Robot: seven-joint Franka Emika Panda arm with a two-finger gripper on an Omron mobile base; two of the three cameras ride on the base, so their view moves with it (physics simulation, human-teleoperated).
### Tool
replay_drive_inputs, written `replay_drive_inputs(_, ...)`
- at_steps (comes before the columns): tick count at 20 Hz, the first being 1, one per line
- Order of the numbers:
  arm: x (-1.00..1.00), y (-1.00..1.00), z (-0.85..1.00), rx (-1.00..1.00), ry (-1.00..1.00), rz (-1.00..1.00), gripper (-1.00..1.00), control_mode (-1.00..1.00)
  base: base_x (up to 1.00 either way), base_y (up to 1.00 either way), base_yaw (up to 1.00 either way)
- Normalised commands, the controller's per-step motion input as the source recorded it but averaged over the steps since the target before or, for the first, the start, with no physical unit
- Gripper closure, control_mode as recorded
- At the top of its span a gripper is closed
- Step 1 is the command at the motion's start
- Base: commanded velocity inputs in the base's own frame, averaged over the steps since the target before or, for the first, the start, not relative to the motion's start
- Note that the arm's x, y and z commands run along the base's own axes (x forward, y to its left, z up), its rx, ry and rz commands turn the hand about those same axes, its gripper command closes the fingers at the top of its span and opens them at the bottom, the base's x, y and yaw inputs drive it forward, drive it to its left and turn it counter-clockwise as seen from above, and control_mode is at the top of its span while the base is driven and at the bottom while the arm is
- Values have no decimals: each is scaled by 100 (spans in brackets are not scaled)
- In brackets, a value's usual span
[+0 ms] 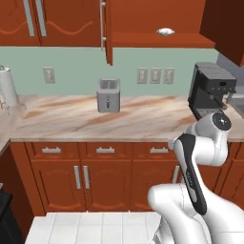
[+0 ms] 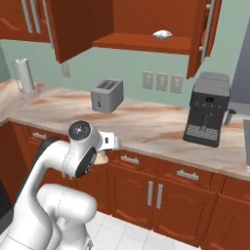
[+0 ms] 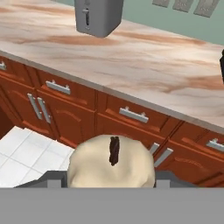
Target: Pick the candle and candle from the dining table and place them in the open cabinet. Close the cabinet after placing the objects.
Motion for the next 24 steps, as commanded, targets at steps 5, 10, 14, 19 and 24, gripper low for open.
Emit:
replay_drive_inputs(5,0,0,0,0,0,0,100,100,61,6,-10)
replay_drive_inputs(10,0,0,0,0,0,0,100,100,58,8,-9)
replay_drive_inputs(14,0,0,0,0,0,0,100,100,58,10,-8)
replay_drive_inputs(19,0,0,0,0,0,0,100,100,49,12,-7)
replay_drive_inputs(24,0,0,0,0,0,0,100,100,21,10,-1)
